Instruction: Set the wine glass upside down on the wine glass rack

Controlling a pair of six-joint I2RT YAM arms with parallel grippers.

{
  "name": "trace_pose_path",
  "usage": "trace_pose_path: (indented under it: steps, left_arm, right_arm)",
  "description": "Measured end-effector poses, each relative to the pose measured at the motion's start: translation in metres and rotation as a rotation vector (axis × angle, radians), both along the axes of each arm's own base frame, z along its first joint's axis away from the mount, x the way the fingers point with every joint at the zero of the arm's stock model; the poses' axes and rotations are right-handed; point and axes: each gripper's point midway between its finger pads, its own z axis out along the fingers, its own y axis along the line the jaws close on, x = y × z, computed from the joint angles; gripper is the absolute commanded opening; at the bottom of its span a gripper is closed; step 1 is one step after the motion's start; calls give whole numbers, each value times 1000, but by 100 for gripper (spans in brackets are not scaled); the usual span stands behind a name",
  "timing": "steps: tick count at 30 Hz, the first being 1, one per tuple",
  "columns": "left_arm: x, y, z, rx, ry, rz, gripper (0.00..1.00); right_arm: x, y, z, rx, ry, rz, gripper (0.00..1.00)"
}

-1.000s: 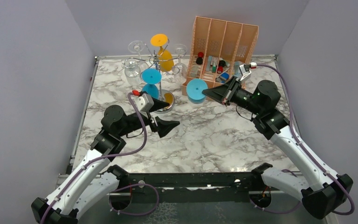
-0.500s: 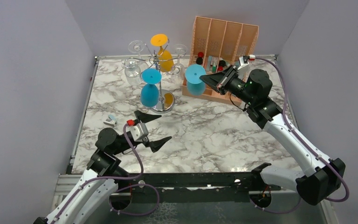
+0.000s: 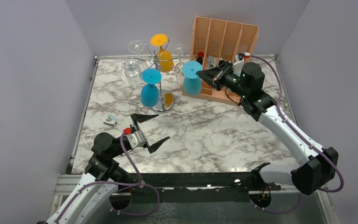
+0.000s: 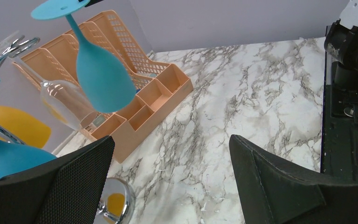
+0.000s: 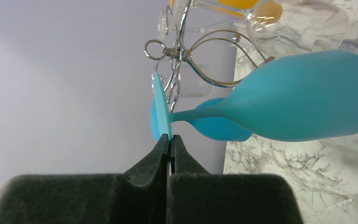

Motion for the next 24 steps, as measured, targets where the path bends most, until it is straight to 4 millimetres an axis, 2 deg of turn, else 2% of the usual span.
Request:
trace_pose_path:
  steps: [6, 24]
  left_arm:
    - [0, 0, -3, 3, 5, 0, 99]
    - [2, 0, -3, 7, -3, 7, 99]
  right_arm:
    - [8, 3, -7, 2, 39, -10, 1]
    - [28, 12, 3, 32, 45, -22, 1]
